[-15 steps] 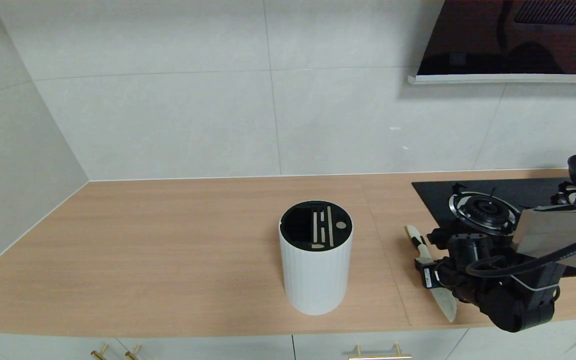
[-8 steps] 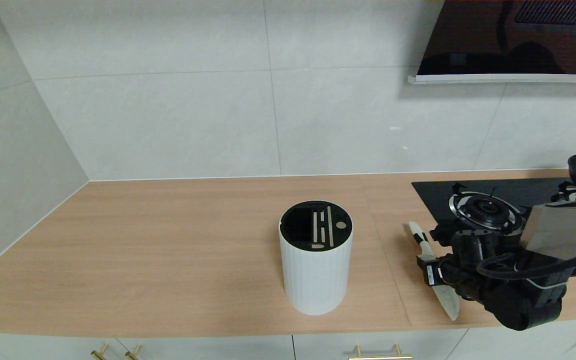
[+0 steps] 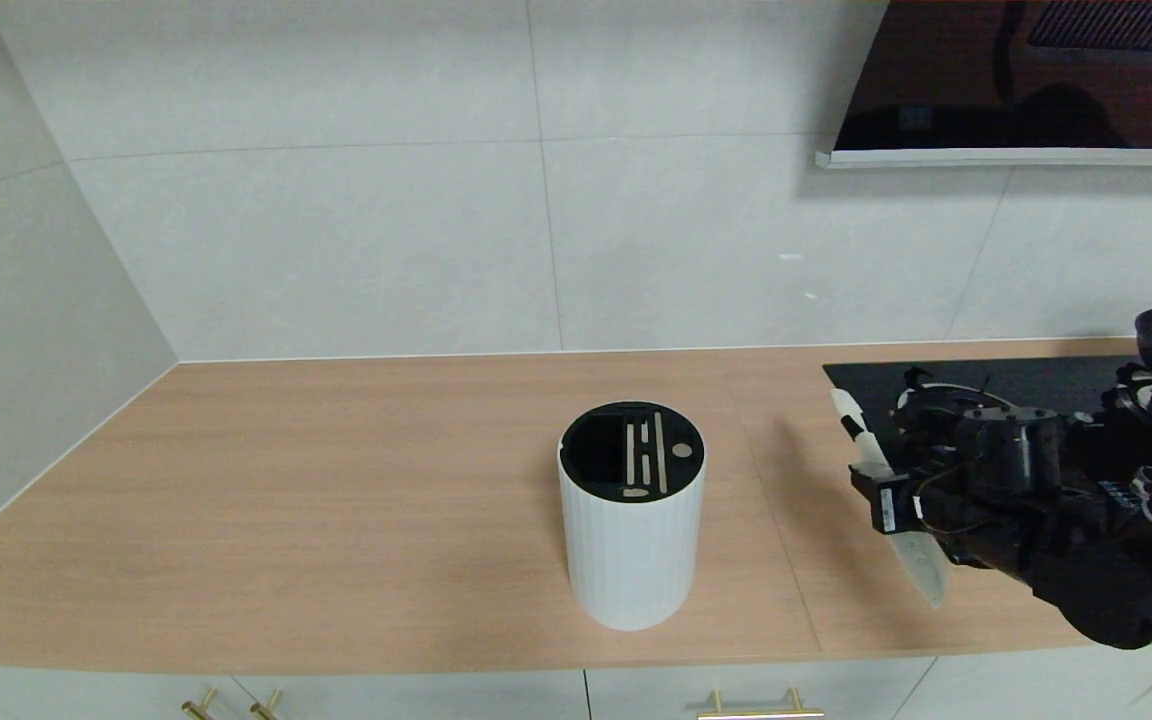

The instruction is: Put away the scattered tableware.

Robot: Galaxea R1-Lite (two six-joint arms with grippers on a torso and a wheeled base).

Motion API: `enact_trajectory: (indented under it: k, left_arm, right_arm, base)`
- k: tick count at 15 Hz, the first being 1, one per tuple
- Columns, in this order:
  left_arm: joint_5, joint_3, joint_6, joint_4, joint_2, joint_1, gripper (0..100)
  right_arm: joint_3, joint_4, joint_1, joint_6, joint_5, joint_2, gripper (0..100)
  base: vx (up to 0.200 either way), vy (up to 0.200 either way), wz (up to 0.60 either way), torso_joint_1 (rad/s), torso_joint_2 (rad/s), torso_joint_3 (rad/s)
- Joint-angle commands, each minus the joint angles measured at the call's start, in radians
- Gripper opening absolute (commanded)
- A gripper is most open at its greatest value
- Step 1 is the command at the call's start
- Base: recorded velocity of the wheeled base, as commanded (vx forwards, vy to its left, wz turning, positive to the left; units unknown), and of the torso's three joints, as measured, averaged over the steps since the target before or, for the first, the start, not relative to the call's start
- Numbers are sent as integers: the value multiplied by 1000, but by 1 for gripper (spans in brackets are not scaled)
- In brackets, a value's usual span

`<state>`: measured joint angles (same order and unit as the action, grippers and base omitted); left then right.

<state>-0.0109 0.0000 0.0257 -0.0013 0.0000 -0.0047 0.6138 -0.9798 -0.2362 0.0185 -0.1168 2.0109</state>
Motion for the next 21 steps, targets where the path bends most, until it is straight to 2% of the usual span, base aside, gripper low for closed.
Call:
enact_trajectory:
  k: [1,2,3,4,5,6,7,9,10,11,12,13,14,15,16,19,20,21]
  left_arm:
    - [8,-9,2,-3,0,0,100]
    - [25,-41,3,-8,0,0,100]
    - [81,-114,3,10,8,0,100]
    - [166,-167,-3,58,43,-8,100]
    - [219,-212,-3,90,98,-8,100]
    - [270,-268,3,93,199,-9,100]
    - [333,-365,11,92,364,-12,100]
    - [436,-518,37,90,623,-20,100]
    - [491,-555,69,90,742,-38,100]
    - [540,-557,108,84,834,-83,100]
    - [558,-557,118,70,897,-129,100]
    - [560,-563,109,10,994,-187,100]
    - [560,-560,100,-78,1075,-195,100]
    - [558,-555,99,-118,1101,-196,100]
    - [560,-551,63,-267,1197,-199,100]
    - [562,-545,-96,-442,1319,-279,100]
    - [558,-535,-260,-543,1348,-370,100]
    - [558,-535,-323,-582,1355,-391,100]
  right_arm:
    - [-17,0,-18,0,2,-104,0]
    - [-31,0,-23,3,2,-141,0]
    - [-37,16,-38,8,6,-207,0]
    - [-29,84,-55,8,6,-297,0]
    - [-5,174,-69,8,8,-368,0]
    - [27,260,-74,4,17,-408,0]
    - [61,299,-74,4,39,-408,0]
    - [109,300,-77,6,52,-373,0]
    - [145,308,-103,6,52,-360,0]
    - [175,308,-130,6,51,-345,0]
    - [196,308,-155,6,49,-328,0]
    - [224,308,-195,6,39,-304,0]
    - [231,308,-226,6,39,-300,0]
    - [231,308,-236,6,37,-304,0]
    - [253,308,-282,6,32,-308,0]
    - [236,309,-425,1,-58,-334,0]
    - [225,308,-489,-3,-87,-330,0]
    - [224,308,-511,-6,-90,-327,0]
  base:
    - [0,0,0,0,0,0]
    - [0,0,0,0,0,0]
    - [0,0,0,0,0,0]
    - [0,0,0,0,0,0]
    - [0,0,0,0,0,0]
    - [0,0,0,0,0,0]
    - [0,0,0,0,0,0]
    - [0,0,0,0,0,0]
    - [0,0,0,0,0,0]
    - [0,0,0,0,0,0]
    - [0,0,0,0,0,0]
    - [0,0,0,0,0,0]
    - [0,0,0,0,0,0]
    - [0,0,0,0,0,0]
    - [0,0,0,0,0,0]
    - [0,0,0,0,0,0]
    - [0,0,0,0,0,0]
    - [0,0,0,0,0,0]
